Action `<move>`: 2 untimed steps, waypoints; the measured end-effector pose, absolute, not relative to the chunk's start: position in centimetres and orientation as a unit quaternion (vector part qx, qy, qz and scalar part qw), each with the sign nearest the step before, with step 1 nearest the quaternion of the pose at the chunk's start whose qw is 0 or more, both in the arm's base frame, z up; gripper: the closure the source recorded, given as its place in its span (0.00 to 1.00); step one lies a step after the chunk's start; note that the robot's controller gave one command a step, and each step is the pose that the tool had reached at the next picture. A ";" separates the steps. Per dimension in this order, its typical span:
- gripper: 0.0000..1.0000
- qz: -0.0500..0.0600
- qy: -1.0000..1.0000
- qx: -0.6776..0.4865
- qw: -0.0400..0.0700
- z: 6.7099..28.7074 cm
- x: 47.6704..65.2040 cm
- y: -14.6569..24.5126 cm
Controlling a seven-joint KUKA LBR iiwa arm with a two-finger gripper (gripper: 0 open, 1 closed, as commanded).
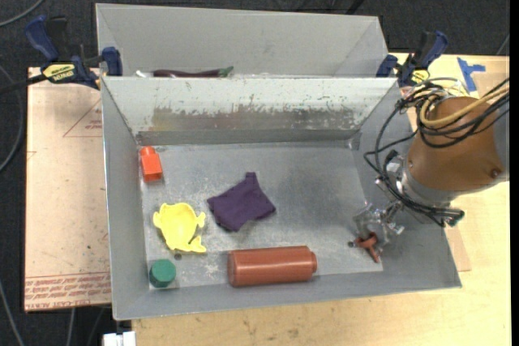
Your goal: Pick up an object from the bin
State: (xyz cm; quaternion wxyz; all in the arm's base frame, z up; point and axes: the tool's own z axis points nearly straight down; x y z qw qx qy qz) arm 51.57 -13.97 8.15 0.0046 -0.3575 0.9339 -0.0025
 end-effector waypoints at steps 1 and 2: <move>1.00 -0.003 0.934 -0.358 0.005 8.2 51.6 -14.0; 1.00 -0.002 0.908 -0.418 0.006 9.7 54.0 -14.9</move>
Offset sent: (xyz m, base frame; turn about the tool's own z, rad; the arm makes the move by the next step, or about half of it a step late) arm 0.0234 -0.0115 0.0156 -0.1345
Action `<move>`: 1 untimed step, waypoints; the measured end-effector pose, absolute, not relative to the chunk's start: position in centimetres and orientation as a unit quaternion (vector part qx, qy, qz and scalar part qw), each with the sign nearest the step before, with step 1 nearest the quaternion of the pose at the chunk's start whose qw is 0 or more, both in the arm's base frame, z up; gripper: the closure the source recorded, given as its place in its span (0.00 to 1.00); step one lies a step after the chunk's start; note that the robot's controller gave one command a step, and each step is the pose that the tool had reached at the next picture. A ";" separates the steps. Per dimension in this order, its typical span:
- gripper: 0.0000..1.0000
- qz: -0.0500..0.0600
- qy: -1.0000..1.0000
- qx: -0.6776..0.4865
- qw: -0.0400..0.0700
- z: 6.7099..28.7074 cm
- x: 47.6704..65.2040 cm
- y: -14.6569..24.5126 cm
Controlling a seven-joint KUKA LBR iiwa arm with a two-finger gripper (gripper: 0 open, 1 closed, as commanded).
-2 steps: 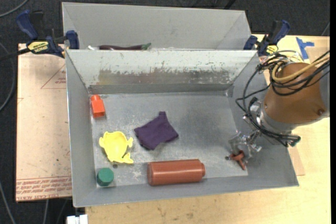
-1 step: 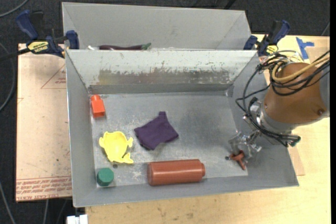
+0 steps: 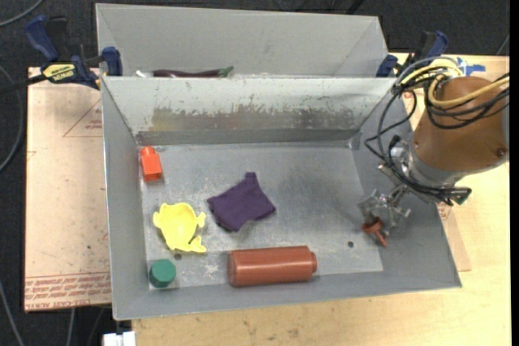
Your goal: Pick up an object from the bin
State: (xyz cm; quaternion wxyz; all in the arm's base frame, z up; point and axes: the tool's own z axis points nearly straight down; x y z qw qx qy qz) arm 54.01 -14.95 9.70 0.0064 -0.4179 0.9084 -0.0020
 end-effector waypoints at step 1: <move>1.00 -0.002 0.908 -0.418 0.006 9.7 54.0 -15.0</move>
Offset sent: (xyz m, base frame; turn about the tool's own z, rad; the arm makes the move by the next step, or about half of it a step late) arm 0.0000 0.0000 0.0000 0.0000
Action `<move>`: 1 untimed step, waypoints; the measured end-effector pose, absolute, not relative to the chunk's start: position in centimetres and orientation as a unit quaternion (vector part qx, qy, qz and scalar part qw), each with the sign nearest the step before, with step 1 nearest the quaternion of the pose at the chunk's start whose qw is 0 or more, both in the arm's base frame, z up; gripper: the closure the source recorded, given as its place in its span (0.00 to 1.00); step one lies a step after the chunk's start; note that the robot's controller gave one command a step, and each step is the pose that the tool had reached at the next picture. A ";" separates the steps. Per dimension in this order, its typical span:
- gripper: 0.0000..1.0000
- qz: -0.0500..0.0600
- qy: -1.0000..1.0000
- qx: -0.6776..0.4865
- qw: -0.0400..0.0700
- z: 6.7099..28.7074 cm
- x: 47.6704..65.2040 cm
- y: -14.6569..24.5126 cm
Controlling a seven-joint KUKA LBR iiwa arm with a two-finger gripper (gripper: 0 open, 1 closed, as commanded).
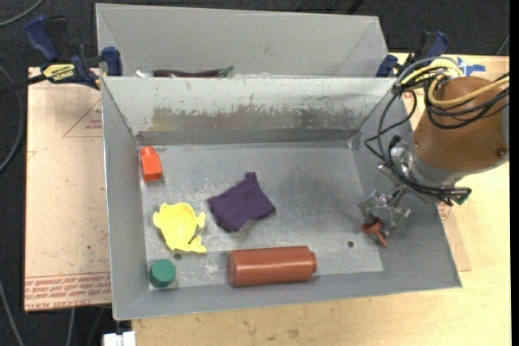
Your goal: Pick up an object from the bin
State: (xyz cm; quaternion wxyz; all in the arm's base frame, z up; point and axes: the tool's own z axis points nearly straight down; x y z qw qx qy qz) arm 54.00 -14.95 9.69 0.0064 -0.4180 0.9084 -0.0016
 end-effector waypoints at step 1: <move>1.00 -0.001 0.908 -0.418 0.006 9.7 54.0 -15.0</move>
Offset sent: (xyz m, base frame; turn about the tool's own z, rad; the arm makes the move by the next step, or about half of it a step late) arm 0.0000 0.0000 0.0000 0.0000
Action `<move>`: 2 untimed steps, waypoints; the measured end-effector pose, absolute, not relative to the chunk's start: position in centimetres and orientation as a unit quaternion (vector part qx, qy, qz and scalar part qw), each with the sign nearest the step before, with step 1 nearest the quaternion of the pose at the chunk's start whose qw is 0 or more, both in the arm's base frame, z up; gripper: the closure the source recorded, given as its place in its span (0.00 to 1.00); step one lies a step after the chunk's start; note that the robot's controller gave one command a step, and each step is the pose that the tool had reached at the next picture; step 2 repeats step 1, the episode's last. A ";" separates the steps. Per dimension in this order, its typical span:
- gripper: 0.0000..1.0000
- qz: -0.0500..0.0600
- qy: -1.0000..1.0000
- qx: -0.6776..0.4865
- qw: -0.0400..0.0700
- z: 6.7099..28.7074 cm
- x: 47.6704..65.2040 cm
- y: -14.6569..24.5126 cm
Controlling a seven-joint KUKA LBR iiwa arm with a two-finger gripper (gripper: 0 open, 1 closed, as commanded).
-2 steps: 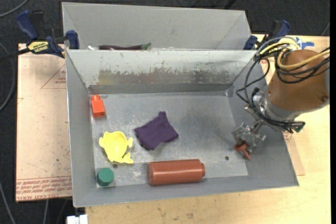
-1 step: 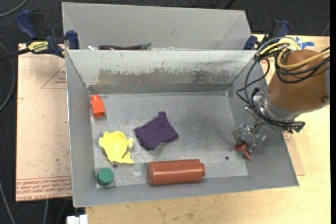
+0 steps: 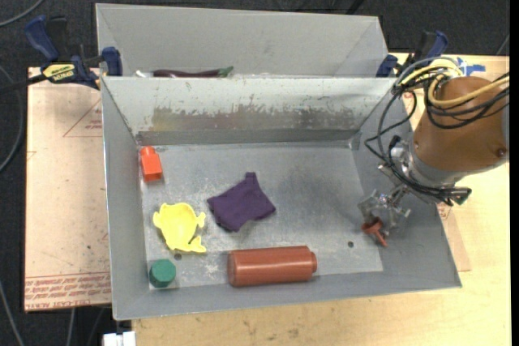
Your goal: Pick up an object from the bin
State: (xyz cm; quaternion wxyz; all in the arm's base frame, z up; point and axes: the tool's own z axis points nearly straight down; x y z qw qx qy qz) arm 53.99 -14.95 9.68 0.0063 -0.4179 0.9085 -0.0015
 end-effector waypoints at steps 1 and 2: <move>1.00 -0.001 0.908 -0.418 0.006 9.7 54.0 -15.0; 1.00 -0.001 0.908 -0.418 0.006 9.7 54.0 -15.0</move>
Offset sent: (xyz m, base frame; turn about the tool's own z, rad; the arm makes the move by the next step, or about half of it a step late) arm -0.0133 -0.0015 -0.0053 -0.1038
